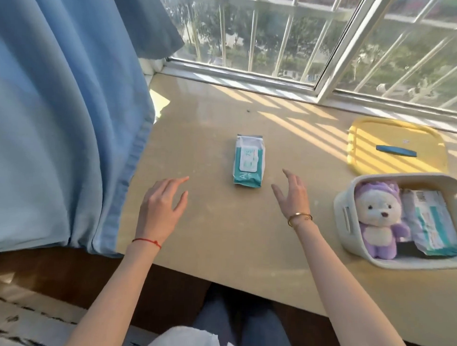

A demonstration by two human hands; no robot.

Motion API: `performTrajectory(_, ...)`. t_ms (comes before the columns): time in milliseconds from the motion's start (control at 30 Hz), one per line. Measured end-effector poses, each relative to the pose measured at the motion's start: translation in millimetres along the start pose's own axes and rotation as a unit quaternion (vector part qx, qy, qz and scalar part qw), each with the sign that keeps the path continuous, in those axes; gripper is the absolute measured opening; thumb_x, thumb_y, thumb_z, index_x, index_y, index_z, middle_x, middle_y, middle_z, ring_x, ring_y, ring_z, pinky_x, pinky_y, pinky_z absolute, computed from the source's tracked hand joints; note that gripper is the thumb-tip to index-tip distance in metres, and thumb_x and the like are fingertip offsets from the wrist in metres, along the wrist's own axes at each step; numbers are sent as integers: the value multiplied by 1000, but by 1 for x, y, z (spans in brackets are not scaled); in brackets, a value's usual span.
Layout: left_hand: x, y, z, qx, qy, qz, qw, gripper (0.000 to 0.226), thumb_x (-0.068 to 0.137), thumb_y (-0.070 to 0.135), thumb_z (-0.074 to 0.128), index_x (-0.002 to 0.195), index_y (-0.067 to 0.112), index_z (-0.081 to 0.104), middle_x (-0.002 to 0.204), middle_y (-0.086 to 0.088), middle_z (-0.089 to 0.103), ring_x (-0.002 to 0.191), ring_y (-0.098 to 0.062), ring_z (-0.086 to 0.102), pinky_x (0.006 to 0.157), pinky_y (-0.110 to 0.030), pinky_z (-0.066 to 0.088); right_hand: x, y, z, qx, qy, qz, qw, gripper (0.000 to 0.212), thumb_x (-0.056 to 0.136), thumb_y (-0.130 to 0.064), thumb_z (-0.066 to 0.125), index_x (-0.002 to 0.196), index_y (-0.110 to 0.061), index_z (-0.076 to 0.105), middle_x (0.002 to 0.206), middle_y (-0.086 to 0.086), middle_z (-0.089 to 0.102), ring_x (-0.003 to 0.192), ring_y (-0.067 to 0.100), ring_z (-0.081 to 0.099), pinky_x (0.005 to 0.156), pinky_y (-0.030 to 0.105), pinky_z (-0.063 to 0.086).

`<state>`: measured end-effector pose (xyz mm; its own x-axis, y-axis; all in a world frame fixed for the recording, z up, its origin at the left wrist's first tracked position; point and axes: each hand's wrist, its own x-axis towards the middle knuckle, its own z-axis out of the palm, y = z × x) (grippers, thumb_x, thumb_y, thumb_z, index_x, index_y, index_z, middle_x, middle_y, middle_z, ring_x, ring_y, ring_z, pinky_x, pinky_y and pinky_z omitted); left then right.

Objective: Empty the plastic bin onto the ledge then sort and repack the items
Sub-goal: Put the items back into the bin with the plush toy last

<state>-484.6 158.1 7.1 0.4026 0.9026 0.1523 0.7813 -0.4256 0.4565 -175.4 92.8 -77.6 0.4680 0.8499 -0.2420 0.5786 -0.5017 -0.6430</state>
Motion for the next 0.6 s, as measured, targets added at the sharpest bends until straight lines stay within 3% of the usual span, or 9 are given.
performTrajectory(267, 36, -57, 76, -12, 4, -55, 998, 32, 91, 11, 63, 123, 12, 63, 111, -6, 66, 104, -23, 59, 94, -34, 46, 98, 24, 91, 8, -60, 58, 996, 76, 91, -42, 62, 150, -10, 27, 147, 14, 39, 135, 32, 35, 110, 39, 31)
performTrajectory(433, 42, -82, 120, -16, -6, -62, 998, 32, 91, 11, 63, 123, 12, 62, 111, -8, 66, 105, -26, 59, 94, -39, 48, 133, 36, 131, -32, -43, 41, 998, 94, 82, -52, 68, 151, -10, 21, 137, 16, 44, 123, 33, 40, 104, 36, 31)
performTrajectory(600, 38, -87, 138, -24, -11, -78, 997, 31, 91, 9, 63, 122, 11, 63, 111, -8, 66, 104, -25, 59, 94, -36, 46, 141, 33, 143, 9, -15, 17, 1000, 102, 75, -35, 80, 151, -7, 20, 135, 14, 43, 122, 29, 38, 102, 28, 29)
